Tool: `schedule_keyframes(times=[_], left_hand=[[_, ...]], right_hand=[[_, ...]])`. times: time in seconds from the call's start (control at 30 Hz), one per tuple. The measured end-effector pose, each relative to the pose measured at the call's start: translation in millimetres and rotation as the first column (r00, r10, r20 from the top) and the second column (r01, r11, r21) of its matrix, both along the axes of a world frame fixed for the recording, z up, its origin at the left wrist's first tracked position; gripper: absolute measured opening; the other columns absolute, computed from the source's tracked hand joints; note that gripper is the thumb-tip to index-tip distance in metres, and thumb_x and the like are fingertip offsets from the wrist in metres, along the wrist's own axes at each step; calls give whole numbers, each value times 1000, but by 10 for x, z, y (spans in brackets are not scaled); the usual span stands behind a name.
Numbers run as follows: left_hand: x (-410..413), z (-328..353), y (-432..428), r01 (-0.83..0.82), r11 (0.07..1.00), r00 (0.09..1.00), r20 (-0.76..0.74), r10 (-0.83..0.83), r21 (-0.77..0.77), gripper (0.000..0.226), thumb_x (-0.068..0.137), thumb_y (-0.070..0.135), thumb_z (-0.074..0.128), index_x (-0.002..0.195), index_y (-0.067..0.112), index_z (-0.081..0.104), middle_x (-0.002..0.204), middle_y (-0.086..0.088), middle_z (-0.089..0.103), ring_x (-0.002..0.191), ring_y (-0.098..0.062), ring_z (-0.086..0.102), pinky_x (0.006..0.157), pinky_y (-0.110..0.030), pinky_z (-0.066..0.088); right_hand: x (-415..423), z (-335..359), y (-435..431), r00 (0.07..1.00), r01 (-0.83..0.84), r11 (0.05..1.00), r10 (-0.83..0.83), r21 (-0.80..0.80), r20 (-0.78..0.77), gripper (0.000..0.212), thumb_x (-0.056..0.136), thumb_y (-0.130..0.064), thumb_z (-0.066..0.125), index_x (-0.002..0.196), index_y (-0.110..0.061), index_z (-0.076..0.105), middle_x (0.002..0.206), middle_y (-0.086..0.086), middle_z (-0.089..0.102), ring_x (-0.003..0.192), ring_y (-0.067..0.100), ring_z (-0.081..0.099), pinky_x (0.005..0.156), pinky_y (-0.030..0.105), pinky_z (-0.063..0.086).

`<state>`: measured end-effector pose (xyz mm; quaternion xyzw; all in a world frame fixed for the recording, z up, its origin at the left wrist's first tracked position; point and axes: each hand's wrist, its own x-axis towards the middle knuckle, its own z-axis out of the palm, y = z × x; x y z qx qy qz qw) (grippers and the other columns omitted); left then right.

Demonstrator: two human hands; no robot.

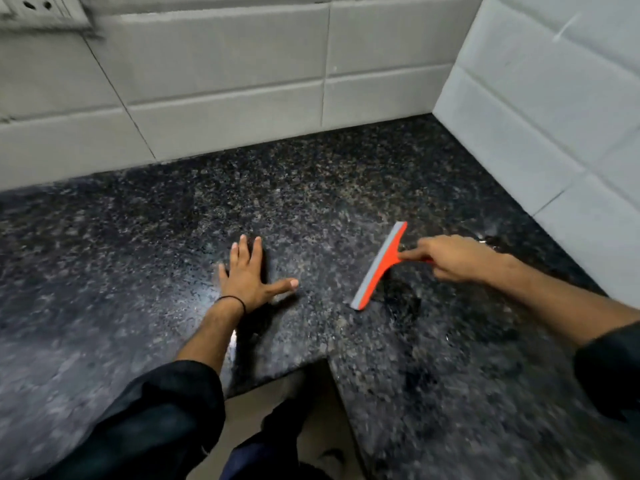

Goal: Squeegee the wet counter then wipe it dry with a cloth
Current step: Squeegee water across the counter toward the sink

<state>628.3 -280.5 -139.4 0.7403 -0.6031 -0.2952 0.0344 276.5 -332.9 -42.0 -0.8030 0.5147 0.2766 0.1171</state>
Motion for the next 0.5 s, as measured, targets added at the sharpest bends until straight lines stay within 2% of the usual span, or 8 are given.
schedule_keyframes(times=[0.1, 0.17, 0.23, 0.33, 0.5], left_hand=[[-234, 22, 260, 49, 998, 998, -38, -50, -25, 126, 65, 83, 58, 156, 27, -9, 162, 0, -21, 150, -22, -18, 119, -54, -2], [-358, 33, 414, 100, 995, 994, -44, -99, 15, 126, 65, 82, 58, 156, 27, -10, 162, -1, -23, 150, -23, -19, 119, -55, -1], [-436, 20, 589, 147, 985, 989, 3, -148, 84, 128, 64, 82, 59, 155, 26, -12, 161, -2, -26, 149, -24, -20, 119, -56, -1], [-422, -62, 843, 157, 973, 980, 93, -174, 166, 130, 64, 84, 59, 154, 28, -16, 160, -2, -28, 149, -24, -22, 119, -57, -1], [-383, -139, 1020, 157, 974, 981, 89, -173, 162, 127, 67, 78, 64, 153, 34, -19, 158, 4, -32, 148, -23, -23, 117, -62, 3]], right_hand=[[-432, 170, 271, 998, 15, 1000, -16, -27, -53, 66, 81, -15, 52, 137, -48, 46, 122, -2, 58, 117, 22, 59, 88, 32, 47], [-514, 322, 366, 996, -23, 999, 20, -26, -88, 65, 85, -13, 51, 138, -51, 44, 124, -4, 57, 118, 20, 57, 81, 25, 41], [-514, 447, 397, 995, -50, 997, 43, -67, -93, 63, 88, -13, 52, 138, -51, 45, 125, -4, 59, 117, 20, 58, 82, 28, 43], [-405, 507, 401, 996, -84, 985, 83, -151, -17, 67, 84, -11, 53, 137, -52, 47, 121, -2, 61, 113, 22, 60, 86, 34, 48], [331, 386, 358, 967, -163, 967, 196, -197, 161, 66, 84, -10, 49, 134, -53, 49, 117, -2, 64, 107, 25, 63, 74, 35, 47]])
